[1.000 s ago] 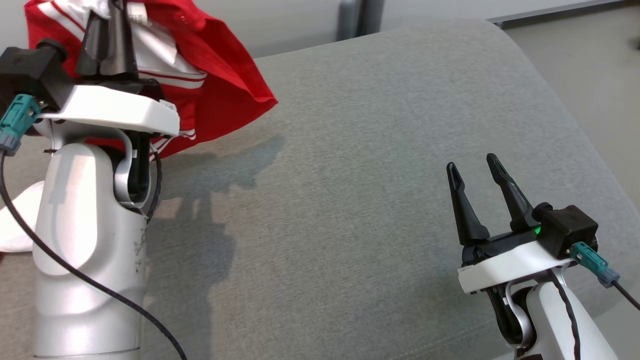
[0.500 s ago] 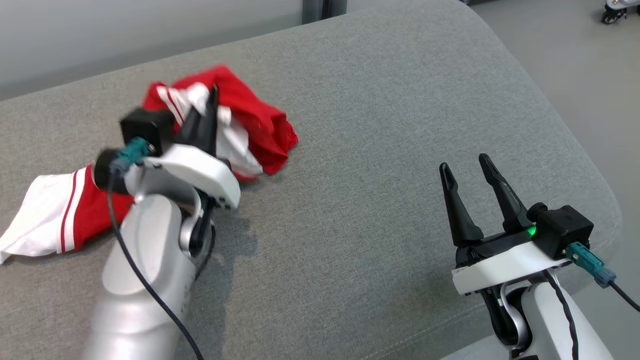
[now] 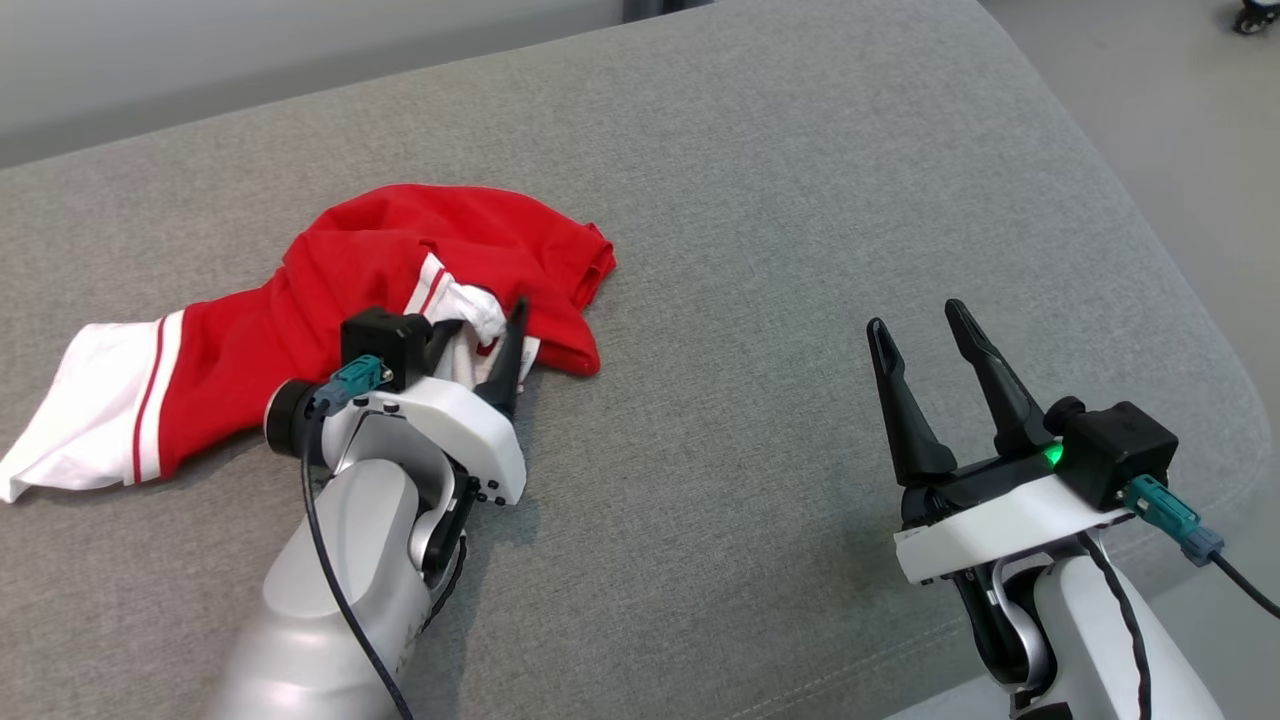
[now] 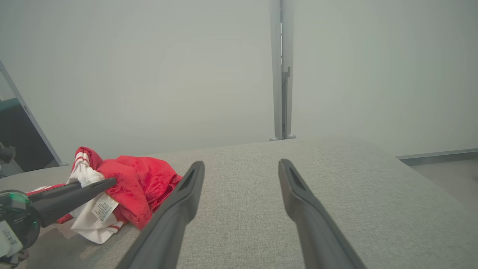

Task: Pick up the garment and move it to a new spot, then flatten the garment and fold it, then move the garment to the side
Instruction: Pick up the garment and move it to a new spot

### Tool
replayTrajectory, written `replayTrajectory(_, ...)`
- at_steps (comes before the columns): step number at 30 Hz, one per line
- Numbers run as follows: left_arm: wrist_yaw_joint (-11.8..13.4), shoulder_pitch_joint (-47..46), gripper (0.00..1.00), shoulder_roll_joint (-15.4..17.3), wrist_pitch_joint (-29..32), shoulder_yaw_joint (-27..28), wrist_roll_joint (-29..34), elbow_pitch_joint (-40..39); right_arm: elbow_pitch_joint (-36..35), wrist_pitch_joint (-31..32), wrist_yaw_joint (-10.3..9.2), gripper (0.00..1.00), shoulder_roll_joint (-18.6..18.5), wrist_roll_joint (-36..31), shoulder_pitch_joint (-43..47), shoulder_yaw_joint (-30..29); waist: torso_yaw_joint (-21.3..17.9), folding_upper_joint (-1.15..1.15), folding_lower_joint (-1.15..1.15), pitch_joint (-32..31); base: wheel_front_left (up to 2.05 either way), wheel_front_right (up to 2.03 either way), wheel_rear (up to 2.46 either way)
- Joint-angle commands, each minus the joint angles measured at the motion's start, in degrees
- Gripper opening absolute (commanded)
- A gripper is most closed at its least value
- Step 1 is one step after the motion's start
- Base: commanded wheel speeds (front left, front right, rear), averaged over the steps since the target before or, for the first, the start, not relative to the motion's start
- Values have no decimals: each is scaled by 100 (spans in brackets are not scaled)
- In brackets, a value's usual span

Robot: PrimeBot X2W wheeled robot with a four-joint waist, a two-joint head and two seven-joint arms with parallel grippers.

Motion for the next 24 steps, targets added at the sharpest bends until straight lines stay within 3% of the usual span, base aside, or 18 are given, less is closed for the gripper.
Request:
replayTrajectory(1, 108, -254, 100, 109, -149, 77, 76, -228, -93, -66, 8, 100, 12, 10, -75, 109, 78, 0, 0, -44, 0, 0, 0)
replayTrajectory(6, 102, -70, 100, 109, -320, 194, -60, -813, -36, -66, 8, 100, 13, 19, -42, 282, 261, 0, 0, -216, 0, 0, 0)
replayTrajectory(14, -194, 823, 100, 248, -190, 50, -481, -1913, 114, -66, 8, 100, 13, -106, 94, 384, 787, 0, 0, -668, 0, 0, 0)
replayTrajectory(19, 196, 1596, 100, 536, -262, 371, -494, -2882, 102, -66, 8, 100, 13, -243, 220, 241, 1182, 0, 0, -847, 0, 0, 0)
replayTrajectory(24, 601, 2311, 100, 623, -327, 683, -387, -3652, 93, -66, 8, 100, 13, -354, 376, 135, 1446, 0, 0, -968, 0, 0, 0)
